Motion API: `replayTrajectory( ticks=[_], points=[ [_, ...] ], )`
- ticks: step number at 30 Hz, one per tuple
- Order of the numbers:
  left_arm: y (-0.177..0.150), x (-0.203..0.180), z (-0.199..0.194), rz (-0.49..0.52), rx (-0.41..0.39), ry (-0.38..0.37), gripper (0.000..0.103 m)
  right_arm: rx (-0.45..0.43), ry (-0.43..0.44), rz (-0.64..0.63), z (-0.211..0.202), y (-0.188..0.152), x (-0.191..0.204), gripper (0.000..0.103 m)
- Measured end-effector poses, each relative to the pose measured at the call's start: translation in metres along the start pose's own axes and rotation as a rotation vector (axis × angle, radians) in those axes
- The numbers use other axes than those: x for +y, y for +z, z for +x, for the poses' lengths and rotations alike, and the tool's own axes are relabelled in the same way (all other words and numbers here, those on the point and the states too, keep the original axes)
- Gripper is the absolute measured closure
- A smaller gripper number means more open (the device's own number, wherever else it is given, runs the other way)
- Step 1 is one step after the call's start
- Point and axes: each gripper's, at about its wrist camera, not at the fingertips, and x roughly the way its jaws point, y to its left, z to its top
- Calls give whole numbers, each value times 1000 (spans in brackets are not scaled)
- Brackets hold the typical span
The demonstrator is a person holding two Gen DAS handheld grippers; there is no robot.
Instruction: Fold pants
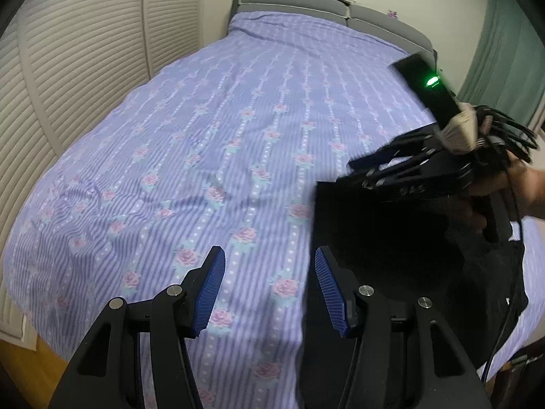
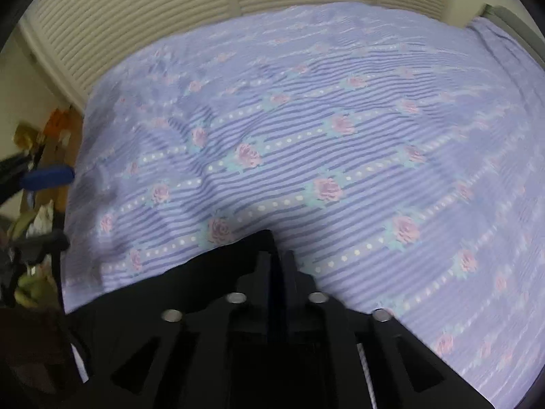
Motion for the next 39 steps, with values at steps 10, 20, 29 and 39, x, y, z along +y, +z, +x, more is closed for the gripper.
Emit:
replayTrajectory(
  ticks=[10, 20, 29, 39],
  points=[
    [-48, -39, -23, 127, 34, -48, 48, -215, -349, 450, -126, -148, 34, 53],
    [-110, -72, -48, 214, 94, -48, 48, -172, -426, 814, -135, -270, 101, 53],
    [-106, -127, -61, 308, 75, -126, 48, -186, -488, 1037, -169, -348, 114, 53],
    [-18, -263, -47, 727, 7, -450, 44, -239, -680, 1304, -234, -419, 82, 52]
  ],
)
